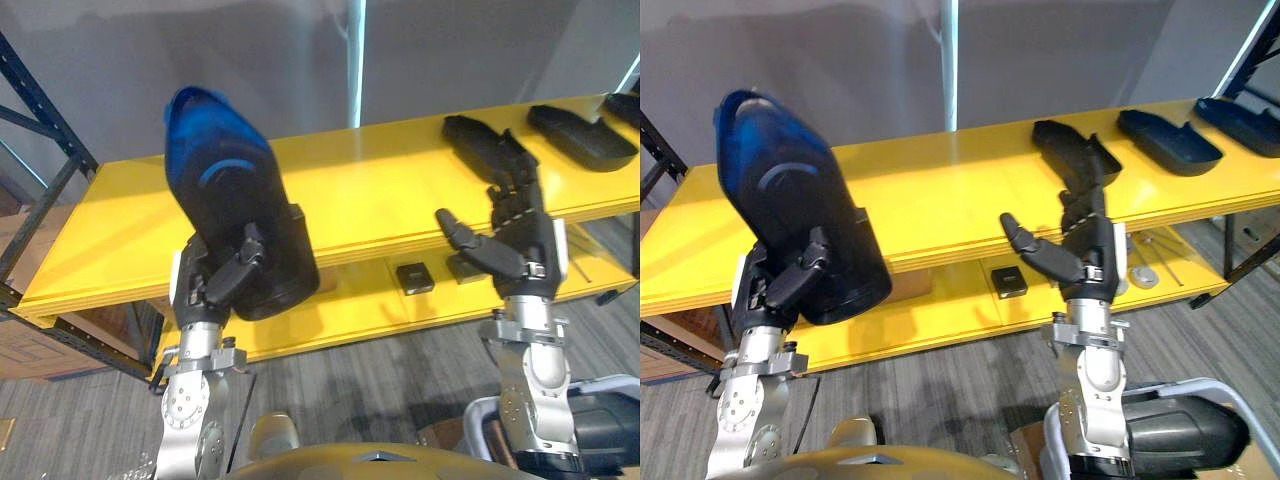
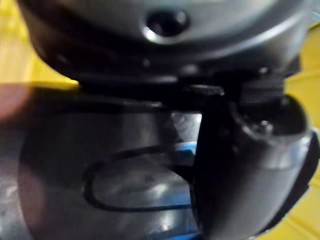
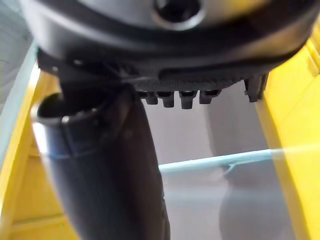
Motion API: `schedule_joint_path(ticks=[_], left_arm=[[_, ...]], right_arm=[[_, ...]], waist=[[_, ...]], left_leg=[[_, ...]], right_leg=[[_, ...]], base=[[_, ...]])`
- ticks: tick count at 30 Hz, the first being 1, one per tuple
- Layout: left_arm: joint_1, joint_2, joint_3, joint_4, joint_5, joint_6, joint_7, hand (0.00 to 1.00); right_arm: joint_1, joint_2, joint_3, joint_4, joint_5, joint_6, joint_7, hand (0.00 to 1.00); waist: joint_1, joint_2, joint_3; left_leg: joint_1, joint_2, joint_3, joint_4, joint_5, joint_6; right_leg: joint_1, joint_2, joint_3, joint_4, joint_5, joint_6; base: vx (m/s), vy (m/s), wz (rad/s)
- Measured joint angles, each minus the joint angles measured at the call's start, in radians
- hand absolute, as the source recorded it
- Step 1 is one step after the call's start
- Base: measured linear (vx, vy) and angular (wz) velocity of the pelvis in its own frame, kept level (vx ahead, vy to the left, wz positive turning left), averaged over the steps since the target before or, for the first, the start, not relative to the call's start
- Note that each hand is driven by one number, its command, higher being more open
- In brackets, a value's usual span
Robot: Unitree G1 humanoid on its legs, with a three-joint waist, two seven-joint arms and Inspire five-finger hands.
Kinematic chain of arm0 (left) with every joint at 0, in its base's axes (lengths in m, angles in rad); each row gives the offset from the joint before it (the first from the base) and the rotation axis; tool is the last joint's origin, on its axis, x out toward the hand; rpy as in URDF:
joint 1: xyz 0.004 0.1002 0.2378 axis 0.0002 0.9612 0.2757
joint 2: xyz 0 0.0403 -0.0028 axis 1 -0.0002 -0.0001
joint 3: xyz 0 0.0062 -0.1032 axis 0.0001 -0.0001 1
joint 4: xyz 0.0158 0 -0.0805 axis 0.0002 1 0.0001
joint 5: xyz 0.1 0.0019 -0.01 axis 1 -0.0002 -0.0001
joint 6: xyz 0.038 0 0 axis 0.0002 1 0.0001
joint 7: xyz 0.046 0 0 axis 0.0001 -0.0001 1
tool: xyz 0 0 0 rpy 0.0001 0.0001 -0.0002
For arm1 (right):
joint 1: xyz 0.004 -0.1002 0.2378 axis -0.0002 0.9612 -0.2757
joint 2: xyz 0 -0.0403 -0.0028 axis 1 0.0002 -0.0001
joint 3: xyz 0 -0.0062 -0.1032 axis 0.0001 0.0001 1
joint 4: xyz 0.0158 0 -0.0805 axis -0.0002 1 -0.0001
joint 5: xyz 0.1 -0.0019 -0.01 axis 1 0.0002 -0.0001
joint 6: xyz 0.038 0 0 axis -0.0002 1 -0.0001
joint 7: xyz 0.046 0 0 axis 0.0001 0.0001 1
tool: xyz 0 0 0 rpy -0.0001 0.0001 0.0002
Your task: Walk over and take three plastic housings, then place them on the shelf
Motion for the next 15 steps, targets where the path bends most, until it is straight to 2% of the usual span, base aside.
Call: schedule_joint_path(ticks=[1,2,3,7,9,11,15], left_arm=[[-0.01,0.022,0.001,-0.001,-0.001,0.001,-0.002,0.0],[-0.028,0.056,0.007,0.0,-0.002,0.009,-0.006,0.0],[-0.035,0.075,0.01,0.0,-0.007,0.032,-0.015,0.0],[-0.065,0.092,0.007,0.0,-0.008,0.098,-0.054,0.0],[-0.105,0.094,-0.003,0.0,-0.006,0.131,-0.053,0.0],[-0.179,0.1,-0.026,0.0,-0.007,0.183,-0.052,0.0],[-0.347,0.129,-0.082,0.023,-0.018,0.254,-0.02,0.0]], right_arm=[[0.0,0.002,0.021,0.001,0.0,0.003,-0.006,1.0],[-0.003,0.019,0.046,0.0,0.0,0.003,-0.007,1.0],[-0.007,0.037,0.066,0.0,0.005,0.005,0.0,1.0],[-0.003,0.075,0.086,-0.033,0.025,0.018,0.024,1.0],[0.002,0.079,0.094,-0.041,0.072,0.039,0.053,1.0],[0.018,0.093,0.098,-0.045,0.118,0.071,0.084,1.0],[0.035,0.099,0.12,-0.048,0.116,0.13,0.103,1.0]], waist=[[-0.002,-0.029,0.003],[-0.006,-0.069,0.01],[-0.006,-0.09,0.008],[-0.028,-0.088,0.005],[-0.034,-0.091,0.002],[-0.047,-0.09,0.001],[-0.072,-0.068,-0.012]], left_leg=[[0.018,-0.027,0.017,-0.03,-0.002,0.004],[0.042,-0.059,0.044,-0.064,-0.001,0.016],[0.068,-0.077,0.075,-0.09,-0.002,0.025],[0.126,-0.093,0.129,-0.157,-0.002,0.039],[0.136,-0.094,0.148,-0.184,0.008,0.039],[0.153,-0.096,0.171,-0.221,0.03,0.04],[0.213,-0.092,0.231,-0.315,0.074,0.031]], right_leg=[[-0.01,-0.027,0.021,-0.001,0.004,-0.001],[-0.014,-0.061,0.042,-0.005,0.007,0.001],[-0.022,-0.082,0.063,-0.004,0.027,0.011],[-0.034,-0.092,0.084,-0.004,0.098,0.018],[-0.043,-0.093,0.085,-0.005,0.102,0.017],[-0.052,-0.092,0.086,-0.009,0.104,0.019],[-0.057,-0.079,0.111,-0.028,0.11,0.03]], base=[[0.17,0.292,-0.23],[0.12,0.212,-0.45],[0.13,0.23,-0.42],[0.05,0.141,-0.37],[0.0,0.051,-0.27],[-0.01,0.001,-0.26],[-0.04,-0.016,-0.37]])
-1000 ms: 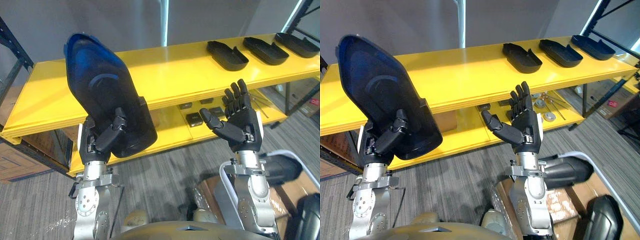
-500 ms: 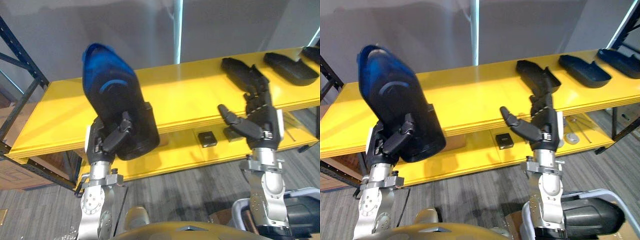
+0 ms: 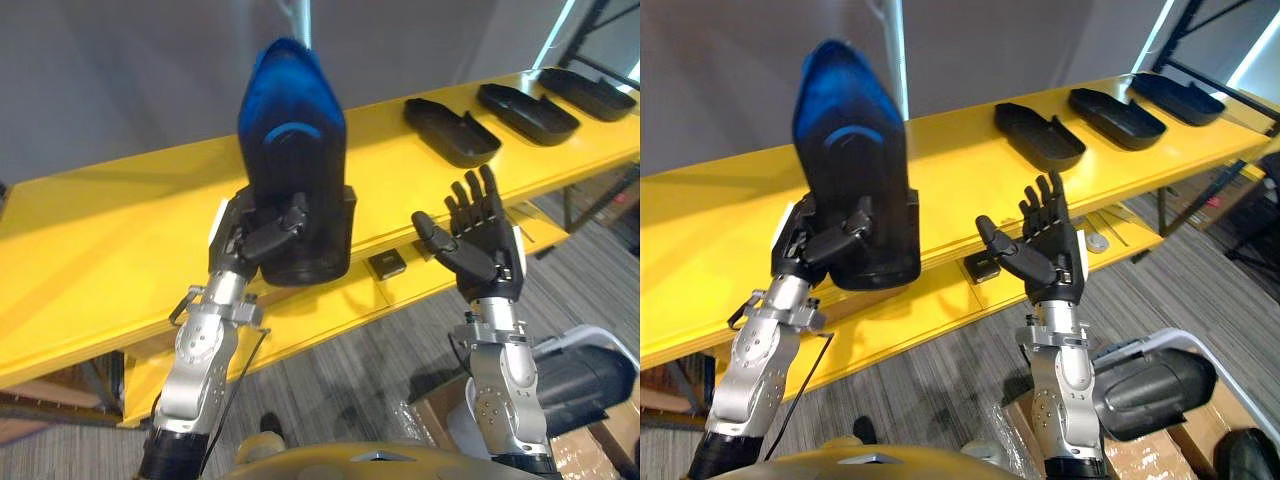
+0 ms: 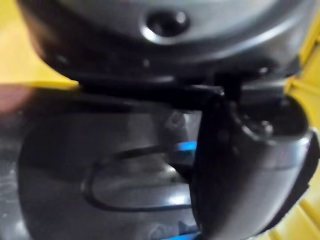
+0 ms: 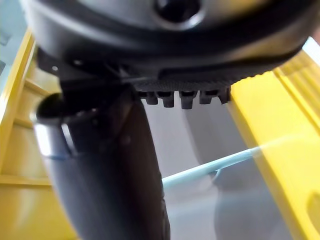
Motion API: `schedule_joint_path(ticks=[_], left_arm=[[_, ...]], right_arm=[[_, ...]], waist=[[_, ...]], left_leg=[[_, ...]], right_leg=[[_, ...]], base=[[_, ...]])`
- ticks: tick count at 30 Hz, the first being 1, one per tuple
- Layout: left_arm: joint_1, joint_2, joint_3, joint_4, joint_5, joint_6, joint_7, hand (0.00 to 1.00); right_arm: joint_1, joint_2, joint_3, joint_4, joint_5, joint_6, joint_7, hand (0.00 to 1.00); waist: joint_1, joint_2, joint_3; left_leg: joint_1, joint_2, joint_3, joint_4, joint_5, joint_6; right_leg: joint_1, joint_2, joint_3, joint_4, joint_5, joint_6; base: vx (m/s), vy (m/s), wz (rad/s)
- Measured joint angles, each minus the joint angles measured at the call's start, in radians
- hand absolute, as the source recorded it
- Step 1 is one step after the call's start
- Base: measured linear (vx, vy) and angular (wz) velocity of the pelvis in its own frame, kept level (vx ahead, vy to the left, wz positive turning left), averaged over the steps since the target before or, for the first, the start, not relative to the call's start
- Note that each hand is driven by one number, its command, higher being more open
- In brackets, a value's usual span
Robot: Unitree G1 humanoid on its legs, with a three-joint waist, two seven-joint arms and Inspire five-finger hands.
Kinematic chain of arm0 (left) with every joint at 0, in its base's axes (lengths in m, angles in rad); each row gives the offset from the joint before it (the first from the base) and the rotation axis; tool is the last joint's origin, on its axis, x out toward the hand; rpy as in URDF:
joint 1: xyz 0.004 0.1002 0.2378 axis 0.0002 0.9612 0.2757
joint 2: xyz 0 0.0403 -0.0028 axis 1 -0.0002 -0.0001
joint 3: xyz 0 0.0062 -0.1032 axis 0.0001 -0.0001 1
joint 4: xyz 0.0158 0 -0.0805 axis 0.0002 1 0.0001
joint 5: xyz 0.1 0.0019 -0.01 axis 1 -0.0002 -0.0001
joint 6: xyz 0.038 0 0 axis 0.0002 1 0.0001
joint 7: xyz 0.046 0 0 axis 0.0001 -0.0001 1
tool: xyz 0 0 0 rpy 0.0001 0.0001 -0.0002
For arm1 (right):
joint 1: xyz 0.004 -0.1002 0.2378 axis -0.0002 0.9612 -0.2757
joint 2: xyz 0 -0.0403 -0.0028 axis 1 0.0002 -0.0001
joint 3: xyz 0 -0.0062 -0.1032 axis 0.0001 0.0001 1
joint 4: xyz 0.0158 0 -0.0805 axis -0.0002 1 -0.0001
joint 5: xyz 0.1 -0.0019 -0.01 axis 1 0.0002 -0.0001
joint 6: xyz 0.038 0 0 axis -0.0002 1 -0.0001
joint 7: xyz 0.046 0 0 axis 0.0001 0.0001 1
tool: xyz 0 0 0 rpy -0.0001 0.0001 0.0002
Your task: Walk over and take three plastic housings, then place them on the shelf
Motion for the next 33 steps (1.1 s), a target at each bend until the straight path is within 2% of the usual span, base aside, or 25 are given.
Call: schedule_joint_path(ticks=[1,4,8,14,17,24,27,31,33], left_arm=[[-0.066,0.006,-0.011,0.033,-0.012,0.01,0.017,0.0],[-0.214,0.03,-0.011,0.141,-0.043,0.026,0.064,0.0],[-0.322,0.057,-0.002,0.302,-0.114,0.053,0.114,0.0],[-0.458,0.086,0.014,0.577,-0.11,0.121,0.194,0.0],[-0.497,0.109,0.032,0.687,-0.115,0.16,0.25,0.0],[-0.506,0.11,0.076,0.767,-0.142,0.245,0.343,0.0],[-0.515,0.109,0.111,0.774,-0.15,0.247,0.394,0.0],[-0.584,0.109,0.145,0.833,-0.165,0.247,0.478,0.0],[-0.607,0.109,0.175,0.844,-0.192,0.246,0.515,0.0]], right_arm=[[0.006,-0.001,0.011,-0.002,0.0,0.008,0.0,1.0],[0.025,-0.001,0.039,-0.035,0.0,0.028,0.007,1.0],[0.027,-0.012,0.068,-0.052,0.0,0.031,0.024,1.0],[0.056,-0.016,0.094,-0.051,0.0,0.047,0.031,1.0],[0.092,-0.016,0.129,-0.05,0.0,0.066,0.04,1.0],[0.145,-0.015,0.157,-0.049,-0.001,0.09,0.04,1.0],[0.145,-0.013,0.159,-0.049,-0.001,0.09,0.039,1.0],[0.14,-0.015,0.165,-0.052,-0.001,0.09,0.024,1.0],[0.139,-0.017,0.172,-0.061,0.0,0.094,0.016,1.0]], waist=[[-0.014,0.007,-0.004],[-0.024,0.019,-0.015],[-0.054,0.046,-0.04],[-0.074,0.039,-0.063],[-0.099,0.03,-0.069],[-0.108,0.024,-0.072],[-0.122,0.023,-0.072],[-0.129,0.019,-0.068],[-0.135,0.018,-0.049]], left_leg=[[0.004,0.007,0.008,-0.005,-0.001,-0.005],[0.007,0.027,0.048,-0.005,-0.003,-0.008],[0.005,0.059,0.086,-0.005,0.014,-0.024],[-0.009,0.097,0.125,-0.005,0.029,-0.035],[-0.012,0.099,0.131,-0.005,0.031,-0.035],[-0.017,0.101,0.15,-0.006,0.029,-0.034],[-0.033,0.109,0.161,-0.006,0.035,-0.032],[-0.066,0.117,0.16,-0.005,0.047,-0.031],[-0.074,0.117,0.165,-0.005,0.049,-0.03]], right_leg=[[0.0,0.004,0.0,-0.002,0.0,0.0],[-0.002,0.017,-0.002,-0.035,-0.001,0.001],[-0.019,0.048,0.001,-0.045,0.001,0.002],[-0.053,0.082,0.024,-0.045,0.013,-0.018],[-0.059,0.084,0.03,-0.045,0.016,-0.02],[-0.075,0.086,0.052,-0.044,0.021,-0.02],[-0.092,0.092,0.055,-0.045,0.026,-0.024],[-0.127,0.102,0.059,-0.04,0.032,-0.029],[-0.143,0.102,0.07,-0.03,0.032,-0.03]], base=[[-0.07,-0.025,-0.33],[-0.08,-0.047,-0.33],[-0.06,-0.059,-0.2],[-0.02,-0.039,-0.12],[0.0,-0.001,-0.04],[0.0,0.005,-0.07],[0.0,-0.002,-0.01],[0.0,0.0,0.0],[-0.02,0.005,-0.04]])
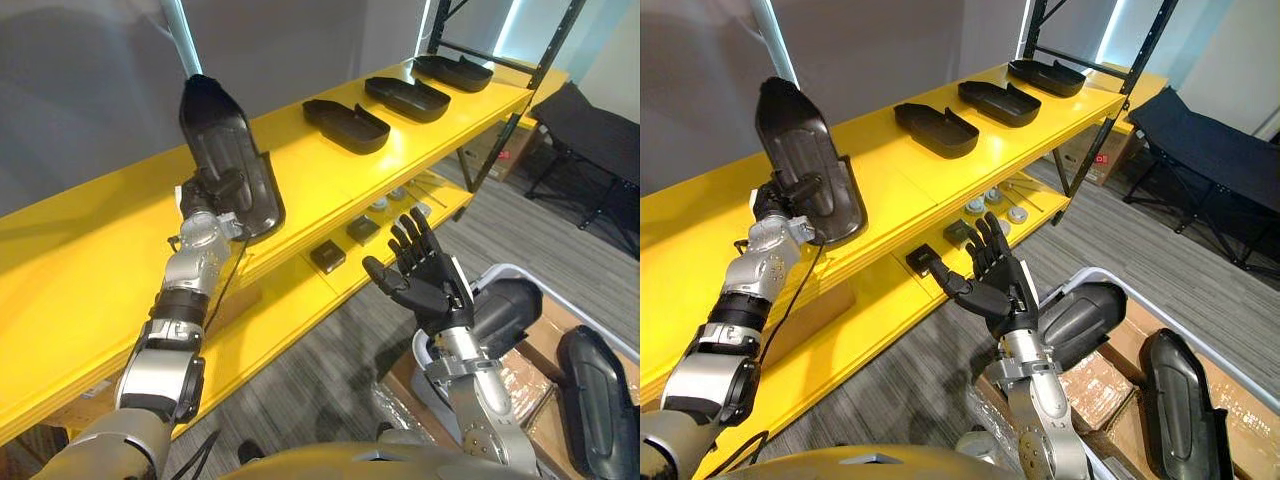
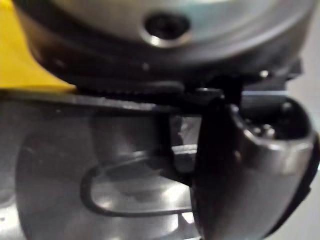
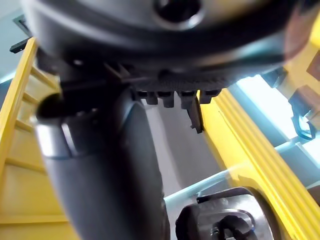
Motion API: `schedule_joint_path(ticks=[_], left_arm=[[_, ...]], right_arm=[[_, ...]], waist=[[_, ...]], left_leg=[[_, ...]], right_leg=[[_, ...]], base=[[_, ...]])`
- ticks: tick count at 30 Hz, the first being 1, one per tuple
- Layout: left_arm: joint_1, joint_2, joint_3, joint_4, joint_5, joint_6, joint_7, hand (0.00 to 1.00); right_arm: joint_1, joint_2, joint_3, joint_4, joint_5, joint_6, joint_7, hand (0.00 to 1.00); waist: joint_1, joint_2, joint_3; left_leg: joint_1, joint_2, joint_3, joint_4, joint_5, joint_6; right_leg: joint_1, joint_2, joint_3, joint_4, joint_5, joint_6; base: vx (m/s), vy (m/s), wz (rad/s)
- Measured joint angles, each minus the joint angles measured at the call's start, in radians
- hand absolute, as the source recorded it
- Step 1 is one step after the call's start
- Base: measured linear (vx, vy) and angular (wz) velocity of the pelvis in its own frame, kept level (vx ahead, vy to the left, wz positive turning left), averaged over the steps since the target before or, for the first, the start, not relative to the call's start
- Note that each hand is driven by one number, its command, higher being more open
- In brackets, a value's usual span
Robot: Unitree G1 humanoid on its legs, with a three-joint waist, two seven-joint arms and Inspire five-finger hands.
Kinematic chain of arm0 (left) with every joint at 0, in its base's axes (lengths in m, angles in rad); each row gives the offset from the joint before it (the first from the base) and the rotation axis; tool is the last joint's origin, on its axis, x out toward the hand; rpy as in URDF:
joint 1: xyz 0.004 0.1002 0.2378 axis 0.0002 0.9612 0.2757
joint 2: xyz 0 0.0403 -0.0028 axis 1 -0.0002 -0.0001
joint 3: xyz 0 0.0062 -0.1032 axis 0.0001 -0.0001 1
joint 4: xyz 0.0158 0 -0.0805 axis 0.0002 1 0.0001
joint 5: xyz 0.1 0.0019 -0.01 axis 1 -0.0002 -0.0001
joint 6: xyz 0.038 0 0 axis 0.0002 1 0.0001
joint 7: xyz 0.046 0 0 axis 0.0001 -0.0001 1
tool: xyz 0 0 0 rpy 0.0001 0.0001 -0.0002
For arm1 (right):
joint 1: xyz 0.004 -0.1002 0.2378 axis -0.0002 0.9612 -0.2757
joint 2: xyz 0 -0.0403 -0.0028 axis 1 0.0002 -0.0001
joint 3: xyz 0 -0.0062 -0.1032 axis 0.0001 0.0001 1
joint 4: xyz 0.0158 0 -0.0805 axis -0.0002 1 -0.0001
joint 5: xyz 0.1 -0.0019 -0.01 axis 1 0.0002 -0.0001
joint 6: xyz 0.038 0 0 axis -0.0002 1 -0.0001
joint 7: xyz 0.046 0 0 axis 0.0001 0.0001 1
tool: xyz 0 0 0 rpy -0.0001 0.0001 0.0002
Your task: Walk over and take three plastic housings, then place them on the shelf
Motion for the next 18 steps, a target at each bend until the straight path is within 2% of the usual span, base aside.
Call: schedule_joint_path(ticks=[5,6,10,18], left_arm=[[-0.057,0.001,0.046,0.0,-0.019,-0.003,0.047,0.0],[-0.058,0.002,0.048,0.0,-0.029,-0.004,0.05,1.0],[-0.102,0.011,0.062,0.029,-0.036,-0.004,0.053,1.0],[-0.137,0.032,0.063,0.045,-0.061,-0.004,0.055,1.0]], right_arm=[[-0.004,-0.03,0.023,-0.045,-0.001,0.0,-0.002,1.0],[-0.004,-0.031,0.025,-0.049,-0.001,0.0,-0.003,1.0],[-0.036,-0.043,0.026,-0.068,0.0,0.0,-0.02,1.0],[-0.048,-0.072,0.054,-0.095,-0.001,0.0,-0.025,1.0]], waist=[[-0.003,0.001,0.052],[-0.003,0.001,0.053],[-0.004,0.003,0.089],[-0.002,0.023,0.126]], left_leg=[[-0.012,0.0,0.013,0.0,0.005,0.005],[-0.013,0.0,0.015,0.0,0.005,0.005],[-0.023,0.0,0.019,0.001,0.017,0.006],[-0.031,-0.001,0.018,0.001,0.019,0.008]], right_leg=[[-0.019,-0.001,0.009,0.004,0.002,0.003],[-0.021,-0.001,0.01,0.004,0.003,0.004],[-0.034,-0.002,0.013,0.013,0.003,0.004],[-0.048,-0.002,0.013,0.021,0.001,0.001]], base=[[0.0,0.004,-0.02],[0.02,0.004,-0.07],[0.02,0.0,-0.01],[0.0,0.0,0.0]])
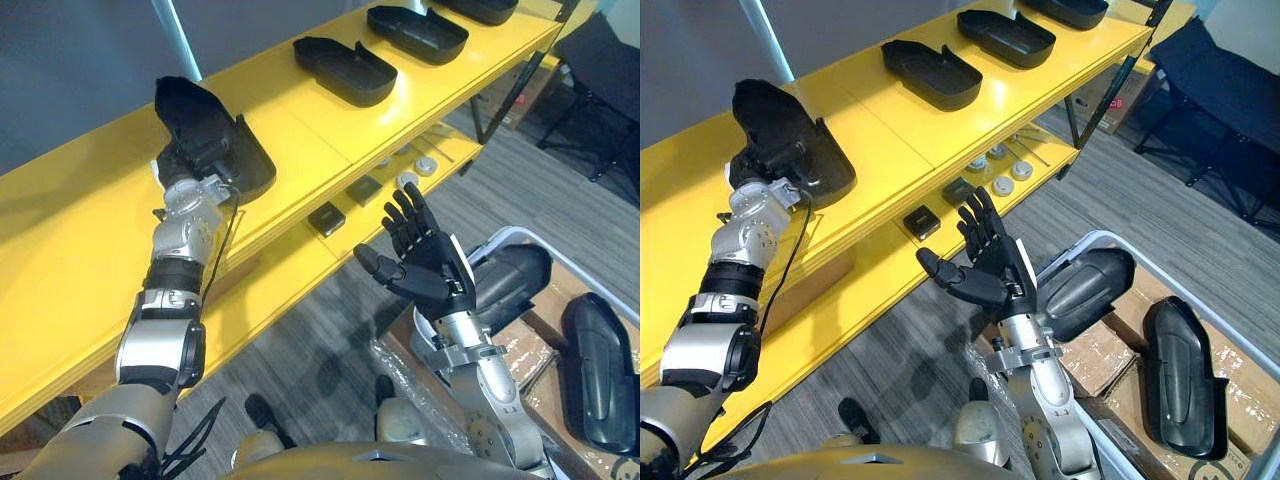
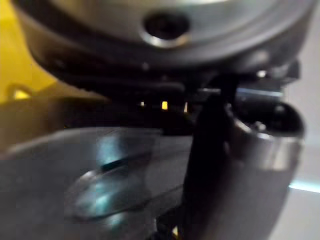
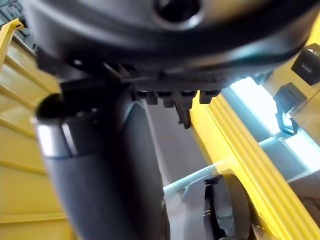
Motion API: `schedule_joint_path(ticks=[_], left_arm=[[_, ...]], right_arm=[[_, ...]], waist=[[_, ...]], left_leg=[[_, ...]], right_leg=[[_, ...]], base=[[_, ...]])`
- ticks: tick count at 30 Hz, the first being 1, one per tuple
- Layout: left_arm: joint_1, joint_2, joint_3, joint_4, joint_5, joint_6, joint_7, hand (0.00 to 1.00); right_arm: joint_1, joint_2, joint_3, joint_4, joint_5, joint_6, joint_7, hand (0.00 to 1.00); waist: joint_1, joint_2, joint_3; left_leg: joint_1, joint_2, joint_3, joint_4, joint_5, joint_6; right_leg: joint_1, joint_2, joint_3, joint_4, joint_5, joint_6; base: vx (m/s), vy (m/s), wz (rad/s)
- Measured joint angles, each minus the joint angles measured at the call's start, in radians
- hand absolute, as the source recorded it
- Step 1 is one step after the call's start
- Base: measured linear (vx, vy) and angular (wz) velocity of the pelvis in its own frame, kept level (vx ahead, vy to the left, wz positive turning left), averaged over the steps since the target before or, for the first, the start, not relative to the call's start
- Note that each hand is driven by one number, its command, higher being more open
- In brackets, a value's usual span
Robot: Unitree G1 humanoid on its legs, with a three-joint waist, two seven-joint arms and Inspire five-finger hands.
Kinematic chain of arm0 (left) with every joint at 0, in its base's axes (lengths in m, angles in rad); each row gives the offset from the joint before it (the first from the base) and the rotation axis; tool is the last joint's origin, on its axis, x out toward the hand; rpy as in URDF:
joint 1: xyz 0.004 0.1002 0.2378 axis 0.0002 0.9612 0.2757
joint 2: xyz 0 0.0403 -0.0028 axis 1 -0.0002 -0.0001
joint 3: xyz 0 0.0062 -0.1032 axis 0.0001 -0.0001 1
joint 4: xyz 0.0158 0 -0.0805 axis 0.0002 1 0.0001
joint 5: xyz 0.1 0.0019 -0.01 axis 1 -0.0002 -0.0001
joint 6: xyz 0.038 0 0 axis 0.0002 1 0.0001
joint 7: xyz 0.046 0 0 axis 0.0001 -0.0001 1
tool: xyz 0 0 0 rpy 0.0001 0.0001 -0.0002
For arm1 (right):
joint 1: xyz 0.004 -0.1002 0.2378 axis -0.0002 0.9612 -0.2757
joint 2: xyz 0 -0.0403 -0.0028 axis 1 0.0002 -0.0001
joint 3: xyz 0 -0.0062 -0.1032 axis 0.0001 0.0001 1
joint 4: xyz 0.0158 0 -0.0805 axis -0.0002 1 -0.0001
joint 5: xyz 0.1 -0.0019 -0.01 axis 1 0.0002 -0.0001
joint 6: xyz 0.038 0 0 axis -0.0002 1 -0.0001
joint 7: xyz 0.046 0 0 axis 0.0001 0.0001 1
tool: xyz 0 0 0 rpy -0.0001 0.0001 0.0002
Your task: Walk over and take three plastic housings, then place them on the shelf
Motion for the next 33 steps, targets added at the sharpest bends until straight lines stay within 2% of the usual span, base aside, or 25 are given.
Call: schedule_joint_path(ticks=[4,9,16,22,24,28,30,33], left_arm=[[0.0,0.005,0.017,0.0,-0.058,0.005,-0.011,1.0],[0.005,0.02,0.043,0.002,-0.083,0.067,-0.004,1.0],[0.022,0.057,0.079,0.045,0.082,0.137,-0.047,1.0],[0.03,0.068,0.085,0.052,0.119,0.139,-0.119,1.0],[0.036,0.087,0.059,0.051,0.148,0.137,-0.141,1.0],[0.037,0.09,0.027,0.029,0.153,0.11,-0.149,1.0],[0.037,0.091,-0.009,-0.001,0.149,0.06,-0.156,1.0],[0.037,0.101,-0.063,-0.104,0.119,-0.057,-0.158,1.0]], right_arm=[[0.001,0.0,0.003,0.0,0.0,0.0,-0.019,1.0],[0.001,-0.003,0.009,0.0,0.0,0.003,-0.033,1.0],[0.002,-0.026,0.041,-0.004,0.0,0.019,-0.038,1.0],[0.004,-0.024,0.065,-0.004,-0.022,0.021,-0.036,1.0],[0.005,-0.022,0.089,-0.003,-0.067,0.021,-0.019,1.0],[0.012,-0.026,0.101,0.001,-0.099,0.02,0.011,1.0],[0.009,-0.027,0.105,0.007,-0.107,0.012,0.013,1.0],[-0.034,-0.036,0.121,0.052,-0.11,-0.001,0.034,1.0]], waist=[[0.006,0.005,0.007],[0.011,0.013,0.013],[0.007,0.016,0.015],[0.004,0.018,0.013],[-0.003,0.028,0.006],[0.005,0.044,-0.009],[0.013,0.051,-0.015],[0.025,0.054,-0.034]], left_leg=[[0.004,0.0,0.0,0.0,0.0,0.0],[0.013,0.0,0.0,0.0,-0.001,0.0],[0.042,0.0,-0.001,-0.001,-0.005,0.002],[0.057,-0.003,-0.008,-0.001,0.006,0.005],[0.063,-0.003,-0.018,-0.001,0.006,0.005],[0.064,-0.004,-0.033,-0.001,0.008,0.007],[0.062,-0.005,-0.048,-0.001,0.011,0.008],[0.055,-0.008,-0.08,-0.001,0.011,0.009]], right_leg=[[0.002,-0.001,0.0,0.005,-0.002,-0.001],[0.009,-0.001,-0.002,0.009,-0.002,-0.001],[0.035,-0.001,-0.002,0.007,-0.004,0.002],[0.055,-0.004,-0.01,0.007,-0.003,0.003],[0.071,-0.005,-0.021,0.003,-0.004,0.002],[0.083,-0.007,-0.036,0.002,-0.004,0.002],[0.094,-0.008,-0.053,0.0,-0.004,0.002],[0.11,-0.012,-0.087,0.0,-0.008,0.001]], base=[[0.0,0.0,0.0],[0.0,0.0,0.0],[0.0,0.0,0.0],[0.01,-0.004,0.04],[0.01,-0.01,0.11],[-0.01,-0.005,0.11],[-0.02,-0.007,0.21],[-0.03,-0.001,0.27]])
